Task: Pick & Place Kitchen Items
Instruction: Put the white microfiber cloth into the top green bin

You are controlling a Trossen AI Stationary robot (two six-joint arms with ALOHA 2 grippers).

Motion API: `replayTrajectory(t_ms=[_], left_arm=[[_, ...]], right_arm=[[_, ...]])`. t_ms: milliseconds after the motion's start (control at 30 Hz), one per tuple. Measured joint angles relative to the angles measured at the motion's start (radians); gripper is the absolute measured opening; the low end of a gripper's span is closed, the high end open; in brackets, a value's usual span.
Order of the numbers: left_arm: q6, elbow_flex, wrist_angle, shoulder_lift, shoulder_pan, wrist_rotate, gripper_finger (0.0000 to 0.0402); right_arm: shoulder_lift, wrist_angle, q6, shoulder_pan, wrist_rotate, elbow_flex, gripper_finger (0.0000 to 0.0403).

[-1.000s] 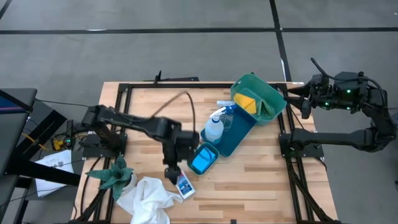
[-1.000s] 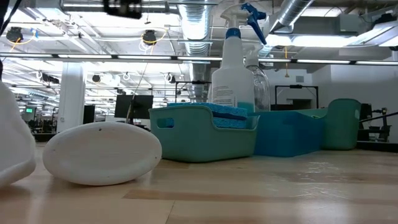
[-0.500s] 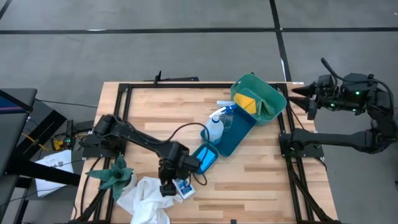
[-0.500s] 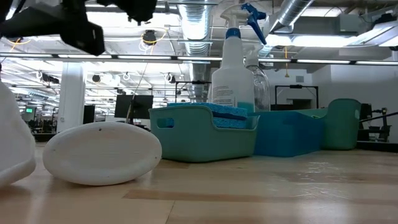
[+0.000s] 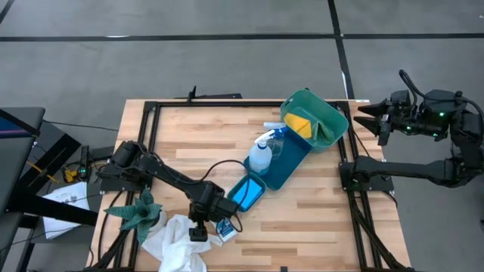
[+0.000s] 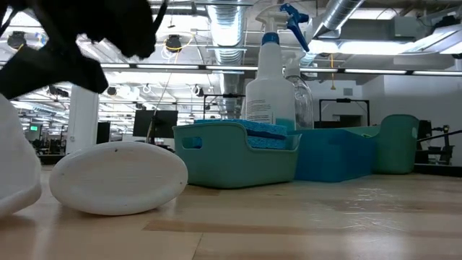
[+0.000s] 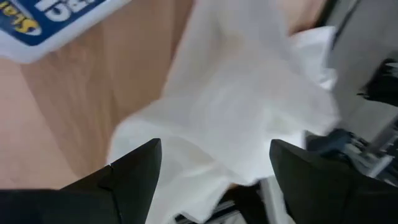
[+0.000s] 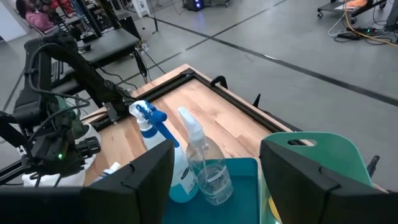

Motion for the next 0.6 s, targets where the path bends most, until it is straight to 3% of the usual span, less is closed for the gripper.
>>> replayTrajectory(t_ms=[600], left_arm=[[0.002, -0.225, 0.243, 0.000, -0.020, -0.037, 0.0296]], right_arm=[[0.000, -0.001, -0.003, 0.000, 0.000, 0.000, 0.0228]])
